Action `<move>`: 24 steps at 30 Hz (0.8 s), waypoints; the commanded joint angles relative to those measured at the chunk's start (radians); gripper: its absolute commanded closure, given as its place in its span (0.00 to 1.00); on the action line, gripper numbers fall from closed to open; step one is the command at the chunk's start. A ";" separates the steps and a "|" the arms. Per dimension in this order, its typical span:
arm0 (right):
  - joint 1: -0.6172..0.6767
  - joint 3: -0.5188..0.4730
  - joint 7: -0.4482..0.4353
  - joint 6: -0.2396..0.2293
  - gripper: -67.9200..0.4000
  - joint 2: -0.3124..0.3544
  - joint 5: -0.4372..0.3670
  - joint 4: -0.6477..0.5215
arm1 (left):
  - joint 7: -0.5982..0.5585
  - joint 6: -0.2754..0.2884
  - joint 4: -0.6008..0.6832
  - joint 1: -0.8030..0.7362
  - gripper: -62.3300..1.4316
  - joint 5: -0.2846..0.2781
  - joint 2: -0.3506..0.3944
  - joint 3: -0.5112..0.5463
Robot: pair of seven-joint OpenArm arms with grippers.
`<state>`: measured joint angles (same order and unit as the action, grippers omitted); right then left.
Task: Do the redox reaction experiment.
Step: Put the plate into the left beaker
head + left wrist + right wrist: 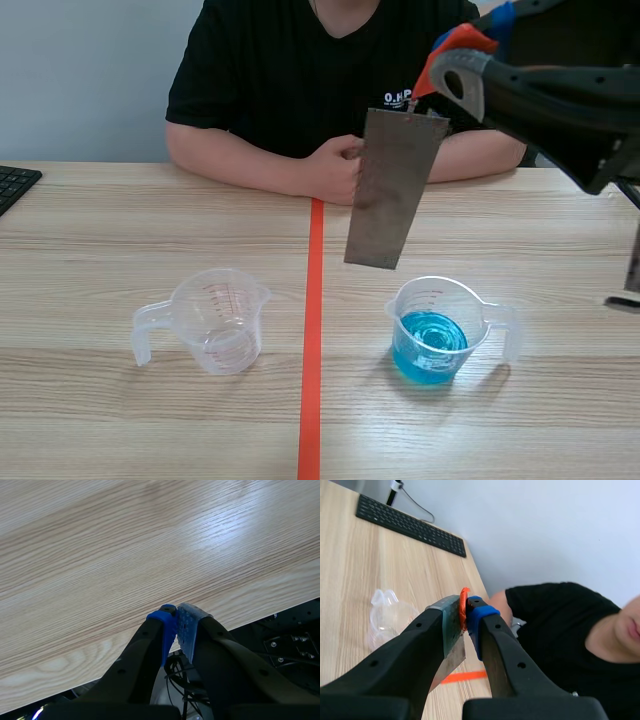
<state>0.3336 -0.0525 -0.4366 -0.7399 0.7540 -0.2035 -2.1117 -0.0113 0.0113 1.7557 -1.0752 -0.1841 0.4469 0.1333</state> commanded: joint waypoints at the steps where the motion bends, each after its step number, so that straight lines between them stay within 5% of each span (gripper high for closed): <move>1: -0.047 0.022 0.012 -0.006 0.97 -0.001 -0.024 -0.008 | -0.014 0.002 0.003 -0.008 0.91 -0.006 0.000 0.002; 8: -0.214 0.192 0.123 0.000 0.97 -0.017 -0.084 -0.008 | -0.014 0.002 0.003 -0.008 0.91 -0.006 0.000 0.002; 24: -0.467 0.504 0.404 -0.001 0.97 -0.263 -0.089 0.021 | 0.016 0.002 -0.008 -0.008 0.91 -0.006 -0.001 0.002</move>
<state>-0.1181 0.4568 -0.0334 -0.7399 0.4938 -0.2810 -2.0968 0.0071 0.0116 1.7531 -1.0748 -0.1841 0.4477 0.1333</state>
